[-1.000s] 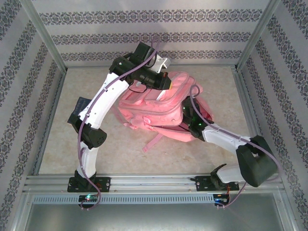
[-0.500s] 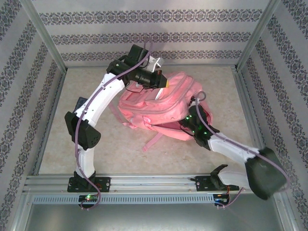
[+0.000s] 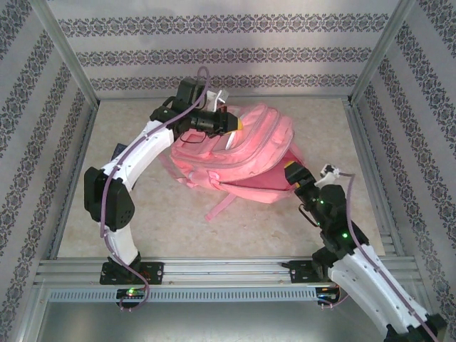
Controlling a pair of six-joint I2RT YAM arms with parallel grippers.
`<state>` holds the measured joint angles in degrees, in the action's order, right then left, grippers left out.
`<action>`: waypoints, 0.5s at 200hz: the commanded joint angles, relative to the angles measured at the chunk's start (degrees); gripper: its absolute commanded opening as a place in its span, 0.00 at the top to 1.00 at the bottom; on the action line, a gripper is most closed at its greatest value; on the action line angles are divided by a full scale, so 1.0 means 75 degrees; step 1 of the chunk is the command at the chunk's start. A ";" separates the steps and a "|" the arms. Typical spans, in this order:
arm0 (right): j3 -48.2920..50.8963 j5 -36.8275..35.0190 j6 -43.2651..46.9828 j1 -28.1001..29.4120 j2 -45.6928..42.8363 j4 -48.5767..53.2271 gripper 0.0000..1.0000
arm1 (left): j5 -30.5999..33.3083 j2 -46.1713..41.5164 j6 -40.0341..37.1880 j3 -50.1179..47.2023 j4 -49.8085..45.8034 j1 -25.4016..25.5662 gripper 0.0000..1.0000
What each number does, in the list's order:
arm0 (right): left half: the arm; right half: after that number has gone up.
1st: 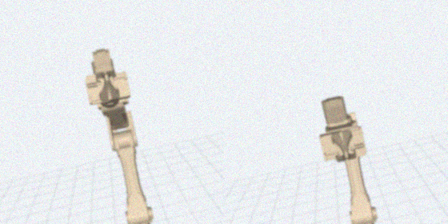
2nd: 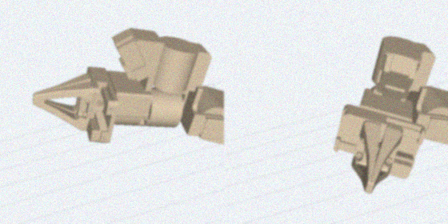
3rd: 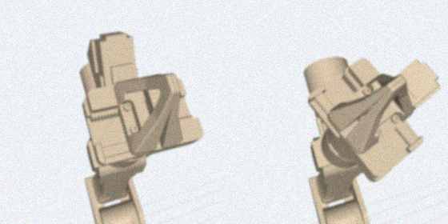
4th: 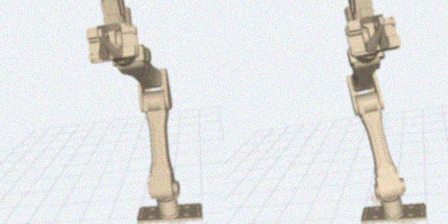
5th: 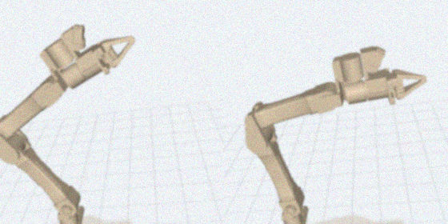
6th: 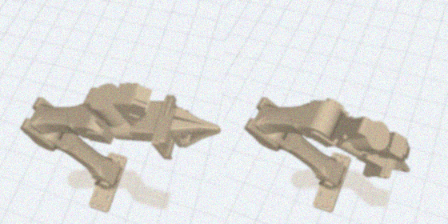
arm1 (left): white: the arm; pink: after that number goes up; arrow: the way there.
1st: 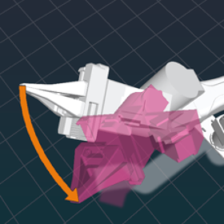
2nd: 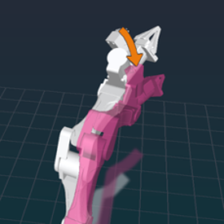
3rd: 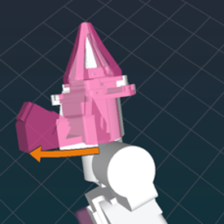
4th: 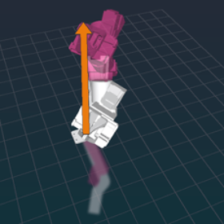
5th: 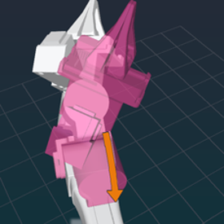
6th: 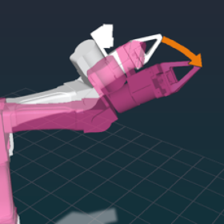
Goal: Pack the student bag
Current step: Close the student bag at the center of the table.
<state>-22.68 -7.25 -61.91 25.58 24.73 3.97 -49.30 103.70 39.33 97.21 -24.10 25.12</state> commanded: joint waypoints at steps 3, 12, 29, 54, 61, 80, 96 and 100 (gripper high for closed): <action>-0.0468 -0.0669 0.0856 -0.0114 -0.0343 0.1853 0.23 | 0.0338 -0.0248 0.0495 -0.0752 0.1467 -0.0116 1.00; -0.0553 -0.0617 0.0971 -0.0124 -0.0328 0.1990 0.23 | 0.0379 -0.0206 0.0554 -0.0994 0.1668 -0.0022 1.00; -0.0672 -0.0385 0.1125 -0.0117 -0.0146 0.1988 0.24 | 0.0429 -0.0073 0.0638 -0.1316 0.1968 0.0209 1.00; -0.0836 -0.0066 0.1347 -0.0101 0.0206 0.1820 0.27 | 0.0610 0.0140 0.0538 -0.1466 0.1876 0.0525 0.69; -0.0897 0.0000 0.1423 -0.0101 0.0282 0.1790 0.28 | 0.0729 0.0102 0.0413 -0.1472 0.1673 0.0546 0.58; -0.1091 0.0140 0.1703 -0.0008 0.0488 0.1834 0.31 | 0.1430 -0.0268 -0.0243 -0.1380 0.0670 0.0443 0.43; -0.1205 0.0163 0.1944 0.0173 0.0681 0.1901 0.34 | 0.2056 -0.0730 -0.0538 -0.1470 0.0027 0.0034 0.39; -0.1224 0.0154 0.2005 0.0232 0.0726 0.1907 0.36 | 0.2204 -0.0854 -0.0550 -0.1541 -0.0068 -0.0133 0.39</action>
<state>-29.10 -7.31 -51.42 25.30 28.95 17.58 -41.23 103.72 40.12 86.11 -17.50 28.56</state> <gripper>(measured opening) 0.668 0.598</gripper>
